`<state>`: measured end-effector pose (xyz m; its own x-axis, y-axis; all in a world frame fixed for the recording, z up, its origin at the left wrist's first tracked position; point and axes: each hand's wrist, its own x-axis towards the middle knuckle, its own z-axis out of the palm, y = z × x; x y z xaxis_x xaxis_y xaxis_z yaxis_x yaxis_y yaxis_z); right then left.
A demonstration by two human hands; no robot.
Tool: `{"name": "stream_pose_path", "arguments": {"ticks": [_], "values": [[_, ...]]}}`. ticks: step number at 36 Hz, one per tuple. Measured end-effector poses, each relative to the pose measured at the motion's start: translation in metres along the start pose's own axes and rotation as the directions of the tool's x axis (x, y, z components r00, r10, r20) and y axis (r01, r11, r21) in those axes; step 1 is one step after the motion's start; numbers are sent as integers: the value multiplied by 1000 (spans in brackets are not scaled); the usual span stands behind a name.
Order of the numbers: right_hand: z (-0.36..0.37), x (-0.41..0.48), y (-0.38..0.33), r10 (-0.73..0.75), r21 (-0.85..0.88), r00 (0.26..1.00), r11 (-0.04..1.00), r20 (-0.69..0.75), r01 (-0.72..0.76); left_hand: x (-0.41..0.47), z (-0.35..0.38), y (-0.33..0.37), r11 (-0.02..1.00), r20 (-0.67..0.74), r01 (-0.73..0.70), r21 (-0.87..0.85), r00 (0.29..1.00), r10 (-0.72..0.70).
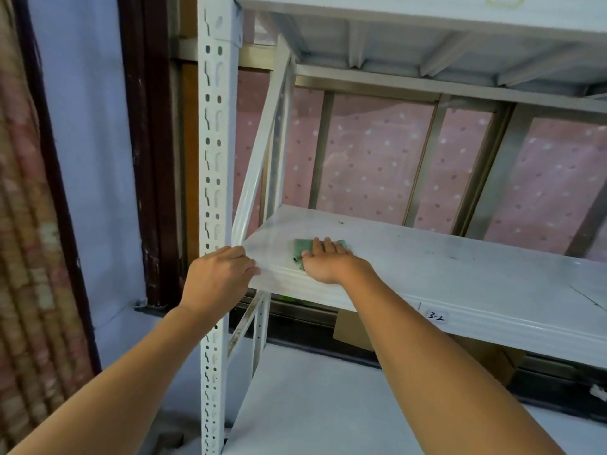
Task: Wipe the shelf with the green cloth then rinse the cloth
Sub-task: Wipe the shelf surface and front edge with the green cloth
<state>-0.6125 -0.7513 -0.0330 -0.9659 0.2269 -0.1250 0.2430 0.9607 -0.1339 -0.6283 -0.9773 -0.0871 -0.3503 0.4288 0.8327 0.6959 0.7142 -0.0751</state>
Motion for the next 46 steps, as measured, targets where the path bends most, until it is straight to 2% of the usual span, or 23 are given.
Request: {"name": "stream_pose_path", "arguments": {"ticks": [13, 23, 27, 33, 37, 46], "values": [[10, 9, -76, -49, -20, 998, 999, -27, 48, 1, 6, -3, 1000, -91, 15, -18, 996, -16], [11, 20, -88, -245, 3, 970, 970, 0, 245, -5, 11, -6, 998, -128, 44, -42, 991, -49], [3, 12, -96, -362, 99, 932, 928, 7, 360, -14, 18, -6, 996, -168, 59, -64, 983, -69], [-7, 10, -108, -413, 183, 911, 895, -4, 406, -12, 18, -4, 998, -188, 44, -37, 981, -50], [-17, 16, -109, -491, 145, 870, 859, -38, 491, -12, 14, -1, 998, -180, 43, -41, 982, -50], [-7, 26, -112, -507, 91, 828, 838, -240, 539, -4, 12, -7, 999, -98, 19, -48, 995, -23]]}}
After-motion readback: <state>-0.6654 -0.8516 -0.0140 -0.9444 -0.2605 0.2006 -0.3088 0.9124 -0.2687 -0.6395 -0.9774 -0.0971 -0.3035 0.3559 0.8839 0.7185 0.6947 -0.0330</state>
